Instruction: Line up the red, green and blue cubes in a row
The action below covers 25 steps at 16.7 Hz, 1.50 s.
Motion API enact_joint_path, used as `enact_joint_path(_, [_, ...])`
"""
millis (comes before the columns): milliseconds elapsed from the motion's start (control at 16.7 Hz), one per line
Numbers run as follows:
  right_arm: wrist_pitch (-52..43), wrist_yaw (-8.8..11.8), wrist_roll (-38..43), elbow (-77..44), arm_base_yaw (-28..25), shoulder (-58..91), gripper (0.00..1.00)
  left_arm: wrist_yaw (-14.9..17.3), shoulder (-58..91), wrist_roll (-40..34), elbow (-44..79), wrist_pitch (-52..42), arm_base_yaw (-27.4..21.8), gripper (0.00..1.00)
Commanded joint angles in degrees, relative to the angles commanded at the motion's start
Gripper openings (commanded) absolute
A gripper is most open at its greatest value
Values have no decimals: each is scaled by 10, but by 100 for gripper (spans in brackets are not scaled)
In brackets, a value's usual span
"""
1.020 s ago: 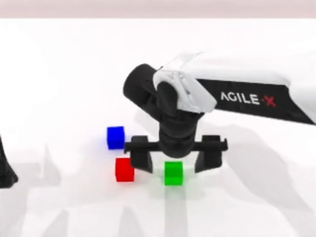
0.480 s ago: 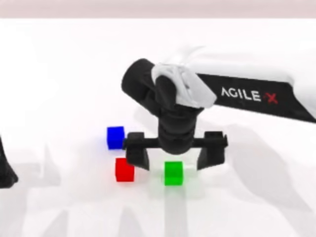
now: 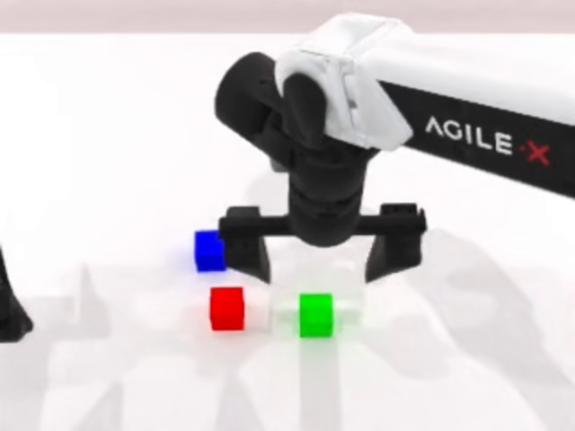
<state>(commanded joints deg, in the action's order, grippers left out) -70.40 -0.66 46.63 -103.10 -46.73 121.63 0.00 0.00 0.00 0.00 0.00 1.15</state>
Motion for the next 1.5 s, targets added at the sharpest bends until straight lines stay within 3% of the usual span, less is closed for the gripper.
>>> enact_joint_path(240, [5,-2,-3,6,5,-4,100,0,5,-2,5,-4,-2,100])
enact_joint_path(480, [50,-29,-46,71,39,-86,100,2,81,-26,80,-55,-25,100])
enact_joint_path(780, [161,-71,-142,247,125,-317,100,1,298,-83,264,-178,-76,100])
enact_joint_path(960, [245,-85,-212,398,192,-502,100,1,482,-125,397,-272,-114,100])
enact_joint_path(1260, [401,-84,-332,676,308,-812,100,2,788,-196,616,-433,-180,100])
enact_joint_path(1500, [523,-60,-405,856,383,-1011,100,3,982,-246,772,-544,-226,100])
